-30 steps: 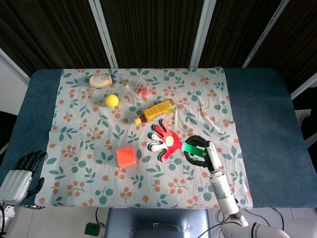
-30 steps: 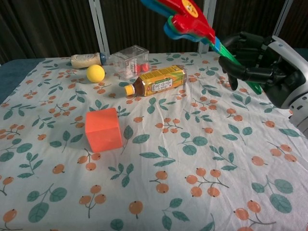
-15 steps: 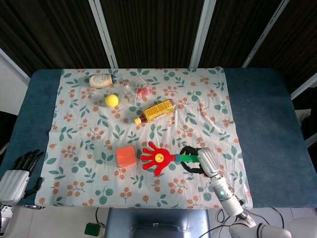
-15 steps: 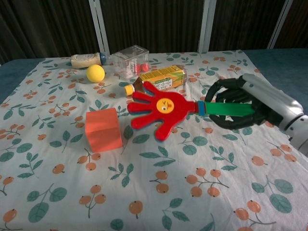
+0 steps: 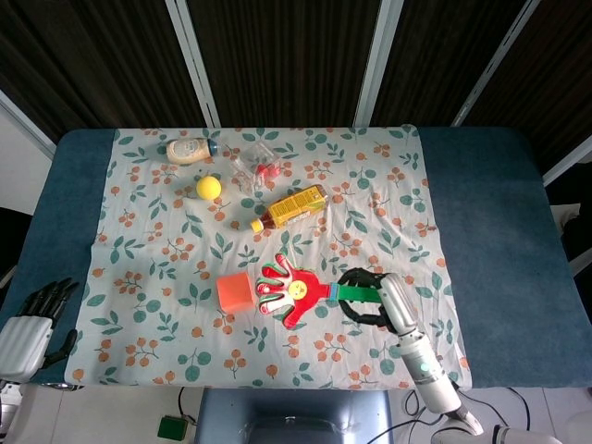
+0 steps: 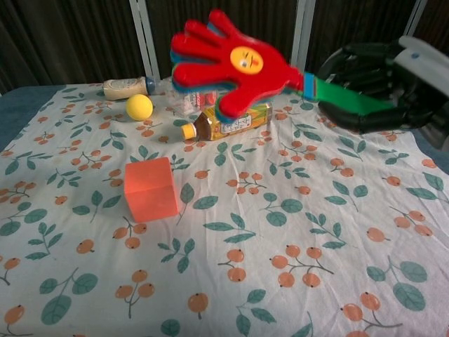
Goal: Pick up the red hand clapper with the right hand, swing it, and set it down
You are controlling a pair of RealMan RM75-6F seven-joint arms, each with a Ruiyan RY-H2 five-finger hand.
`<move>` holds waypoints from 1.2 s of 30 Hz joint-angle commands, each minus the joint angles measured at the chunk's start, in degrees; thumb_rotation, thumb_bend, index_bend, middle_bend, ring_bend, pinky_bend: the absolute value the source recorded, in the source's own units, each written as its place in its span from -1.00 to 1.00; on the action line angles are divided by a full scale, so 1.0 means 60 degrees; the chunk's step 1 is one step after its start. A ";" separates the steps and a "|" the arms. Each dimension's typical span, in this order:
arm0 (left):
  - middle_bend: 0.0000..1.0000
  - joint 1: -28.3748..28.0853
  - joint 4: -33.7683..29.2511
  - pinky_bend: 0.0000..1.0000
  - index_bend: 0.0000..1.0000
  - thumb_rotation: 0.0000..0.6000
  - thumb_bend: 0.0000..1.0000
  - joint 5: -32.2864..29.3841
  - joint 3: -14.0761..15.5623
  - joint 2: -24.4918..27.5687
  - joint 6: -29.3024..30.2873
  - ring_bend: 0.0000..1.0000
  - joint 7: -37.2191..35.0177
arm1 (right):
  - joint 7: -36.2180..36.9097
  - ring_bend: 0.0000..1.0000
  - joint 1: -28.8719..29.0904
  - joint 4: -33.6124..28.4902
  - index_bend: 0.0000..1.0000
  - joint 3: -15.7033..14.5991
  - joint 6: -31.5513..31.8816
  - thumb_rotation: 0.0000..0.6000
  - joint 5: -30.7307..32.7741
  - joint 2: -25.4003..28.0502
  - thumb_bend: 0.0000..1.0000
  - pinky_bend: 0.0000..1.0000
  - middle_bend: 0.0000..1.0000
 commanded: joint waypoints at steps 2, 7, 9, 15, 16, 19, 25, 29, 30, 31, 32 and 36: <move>-0.93 -0.0008 -0.0011 -0.72 -1.00 1.00 -0.06 -0.0025 -0.0010 -0.0012 -0.0025 -0.91 0.0036 | 0.1706 0.57 -0.0445 -0.0196 0.95 0.0494 0.1195 1.00 -0.0131 -0.0025 0.17 0.65 0.57; -0.93 -0.0014 -0.0028 -0.72 -1.00 1.00 -0.06 -0.0027 -0.0014 -0.0032 -0.0039 -0.91 0.0104 | 0.1120 0.57 0.0003 0.0984 0.95 0.0231 -0.0058 1.00 0.0145 -0.0370 0.17 0.65 0.57; -0.93 -0.0016 -0.0034 -0.72 -1.00 1.00 -0.06 -0.0016 -0.0010 -0.0037 -0.0042 -0.91 0.0123 | 0.0173 0.57 0.0239 0.1632 0.95 0.0101 -0.0930 1.00 0.0464 -0.0530 0.17 0.65 0.57; -0.93 -0.0013 -0.0023 -0.73 -1.00 1.00 -0.06 0.0045 0.0005 -0.0013 -0.0014 -0.91 0.0059 | -0.1843 0.57 0.0640 0.2141 0.94 -0.0033 -0.2687 1.00 0.1368 -0.0693 0.17 0.64 0.57; -0.93 -0.0004 -0.0016 -0.73 -1.00 1.00 -0.06 0.0060 0.0009 -0.0013 0.0008 -0.91 0.0041 | -0.1965 0.57 0.0631 0.2080 0.94 -0.0026 -0.2688 1.00 0.1407 -0.0704 0.17 0.64 0.57; -0.93 0.0004 -0.0011 -0.73 -1.00 1.00 -0.06 0.0080 0.0014 -0.0002 0.0028 -0.91 0.0006 | -0.2198 0.57 0.0615 0.2017 0.93 -0.0026 -0.2514 1.00 0.1306 -0.0730 0.17 0.63 0.57; -0.93 -0.0005 -0.0010 -0.73 -1.00 1.00 -0.06 0.0082 0.0017 -0.0004 0.0004 -0.91 0.0009 | -0.3580 0.33 0.0905 0.1721 0.59 -0.0214 -0.3718 1.00 0.1804 -0.0347 0.17 0.46 0.50; -0.93 0.0013 -0.0021 -0.73 -1.00 1.00 -0.06 0.0111 0.0032 -0.0006 0.0035 -0.91 0.0034 | -0.4483 -0.18 0.1112 0.1334 -0.17 -0.0133 -0.4648 1.00 0.2582 -0.0017 0.13 -0.08 -0.03; -0.93 0.0014 -0.0022 -0.73 -1.00 1.00 -0.06 0.0116 0.0032 -0.0005 0.0042 -0.91 0.0031 | -0.4648 -0.34 0.1142 0.1256 -0.39 -0.0105 -0.4792 1.00 0.2751 0.0053 0.06 -0.24 -0.17; -0.93 0.0012 -0.0018 -0.73 -1.00 1.00 -0.06 0.0112 0.0029 -0.0005 0.0038 -0.91 0.0026 | -0.4849 -0.48 0.1171 0.1150 -0.58 -0.0072 -0.4937 1.00 0.2948 0.0145 -0.02 -0.39 -0.31; -0.93 0.0010 -0.0009 -0.73 -1.00 1.00 -0.06 0.0112 0.0025 -0.0013 0.0039 -0.91 0.0026 | -0.5017 -0.58 0.1192 0.1037 -0.70 -0.0047 -0.5031 1.00 0.3096 0.0243 -0.08 -0.50 -0.40; -0.93 0.0011 -0.0009 -0.73 -1.00 1.00 -0.06 0.0115 0.0024 -0.0004 0.0043 -0.91 0.0002 | -0.5346 -0.88 0.1181 0.0636 -0.99 -0.0007 -0.5016 1.00 0.3258 0.0583 -0.27 -0.80 -0.67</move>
